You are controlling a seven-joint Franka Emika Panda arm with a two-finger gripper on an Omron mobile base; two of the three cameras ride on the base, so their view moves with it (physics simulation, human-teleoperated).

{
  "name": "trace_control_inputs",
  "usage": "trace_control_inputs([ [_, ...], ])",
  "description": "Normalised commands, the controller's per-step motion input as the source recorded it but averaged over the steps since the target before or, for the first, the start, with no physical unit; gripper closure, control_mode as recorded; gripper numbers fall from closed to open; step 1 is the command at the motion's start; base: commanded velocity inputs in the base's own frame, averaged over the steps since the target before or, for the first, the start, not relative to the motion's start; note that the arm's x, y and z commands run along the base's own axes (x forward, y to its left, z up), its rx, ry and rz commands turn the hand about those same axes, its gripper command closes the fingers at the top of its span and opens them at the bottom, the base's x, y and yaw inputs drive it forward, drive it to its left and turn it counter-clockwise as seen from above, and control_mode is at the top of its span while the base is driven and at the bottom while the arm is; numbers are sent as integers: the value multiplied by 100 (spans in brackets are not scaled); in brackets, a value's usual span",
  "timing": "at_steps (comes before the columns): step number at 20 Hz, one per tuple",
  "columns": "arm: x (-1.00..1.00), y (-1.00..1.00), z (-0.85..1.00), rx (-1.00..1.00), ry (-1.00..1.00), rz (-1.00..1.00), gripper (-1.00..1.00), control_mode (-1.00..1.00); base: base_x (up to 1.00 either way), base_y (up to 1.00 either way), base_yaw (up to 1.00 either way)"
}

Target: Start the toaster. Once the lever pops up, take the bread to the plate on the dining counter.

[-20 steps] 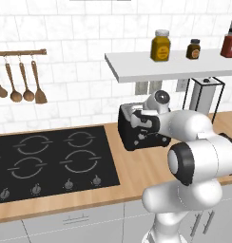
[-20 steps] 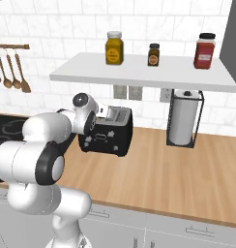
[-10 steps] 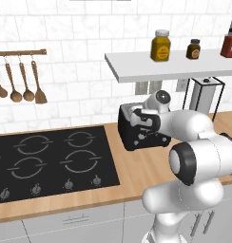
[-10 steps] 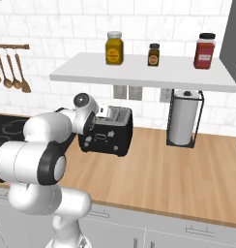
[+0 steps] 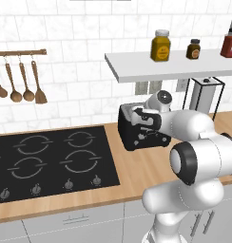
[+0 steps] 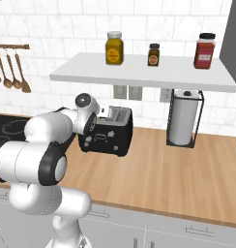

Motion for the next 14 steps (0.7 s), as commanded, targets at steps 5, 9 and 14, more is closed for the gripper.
trace_control_inputs([
  [5,0,0,0,0,0,0,-100,-100,0,0,0],
  [9,0,0,0,0,0,0,-100,-100,0,0,0],
  [14,0,0,0,0,0,0,-100,-100,0,0,0],
])
